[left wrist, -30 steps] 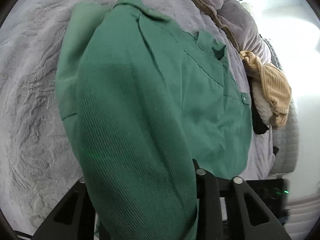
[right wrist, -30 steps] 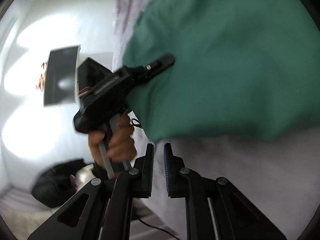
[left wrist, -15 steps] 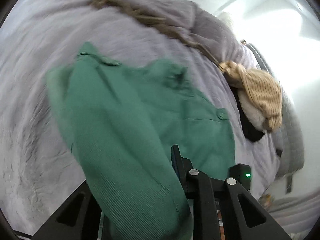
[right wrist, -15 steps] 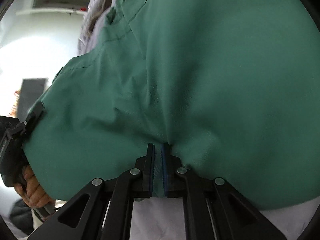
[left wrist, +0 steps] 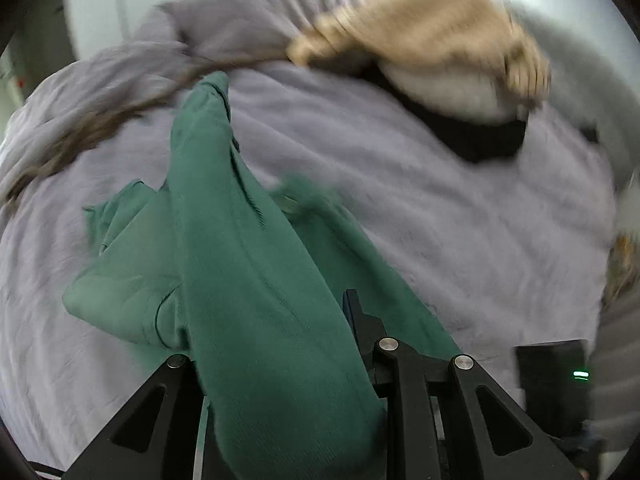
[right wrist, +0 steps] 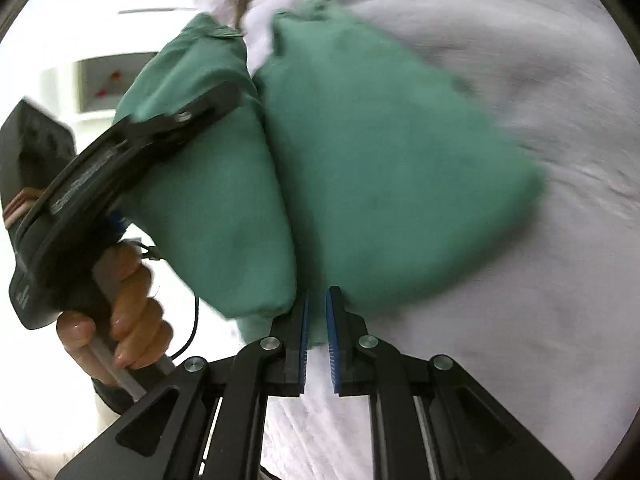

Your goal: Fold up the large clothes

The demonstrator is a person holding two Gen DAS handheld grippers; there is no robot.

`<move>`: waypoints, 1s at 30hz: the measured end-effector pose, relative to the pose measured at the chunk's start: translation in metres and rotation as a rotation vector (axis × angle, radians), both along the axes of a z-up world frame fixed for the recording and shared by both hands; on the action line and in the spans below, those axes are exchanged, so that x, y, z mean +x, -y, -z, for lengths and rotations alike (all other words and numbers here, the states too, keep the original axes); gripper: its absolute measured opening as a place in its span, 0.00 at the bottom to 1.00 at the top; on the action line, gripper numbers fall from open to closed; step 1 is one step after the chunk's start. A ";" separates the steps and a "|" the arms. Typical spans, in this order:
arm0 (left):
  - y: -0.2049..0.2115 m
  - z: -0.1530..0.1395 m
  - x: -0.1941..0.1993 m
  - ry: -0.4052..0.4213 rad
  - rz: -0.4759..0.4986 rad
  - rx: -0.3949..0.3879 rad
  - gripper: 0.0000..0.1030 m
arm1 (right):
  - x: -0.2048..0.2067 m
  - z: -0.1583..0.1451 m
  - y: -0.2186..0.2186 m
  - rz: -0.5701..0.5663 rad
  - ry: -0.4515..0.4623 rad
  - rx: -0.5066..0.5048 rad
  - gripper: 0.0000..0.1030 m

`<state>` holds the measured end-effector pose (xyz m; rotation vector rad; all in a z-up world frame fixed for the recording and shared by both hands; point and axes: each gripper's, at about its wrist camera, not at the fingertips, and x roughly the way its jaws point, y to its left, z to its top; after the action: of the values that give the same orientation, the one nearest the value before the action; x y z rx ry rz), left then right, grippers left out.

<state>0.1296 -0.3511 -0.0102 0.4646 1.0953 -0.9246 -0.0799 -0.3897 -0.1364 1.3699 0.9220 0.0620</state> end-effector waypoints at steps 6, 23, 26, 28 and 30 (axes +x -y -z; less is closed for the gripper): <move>0.021 0.018 -0.014 -0.073 -0.004 -0.042 0.59 | -0.014 0.011 0.021 0.021 0.022 0.053 0.11; -0.154 0.002 0.021 -0.109 -0.442 -0.087 0.86 | 0.042 -0.013 0.026 -0.099 0.102 0.076 0.59; -0.179 0.016 0.019 -0.142 -0.501 -0.076 0.86 | 0.058 -0.003 0.012 -0.078 0.099 0.136 0.33; -0.187 0.019 0.018 -0.145 -0.516 -0.069 0.86 | 0.076 0.005 0.010 -0.052 0.072 0.156 0.00; -0.194 0.017 0.018 -0.145 -0.515 -0.078 0.86 | 0.079 0.001 0.009 -0.024 0.117 0.206 0.00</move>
<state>0.1472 -0.1569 -0.0272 0.0401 1.2291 -0.5466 -0.0005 -0.3987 -0.1370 1.5289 0.8509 0.2588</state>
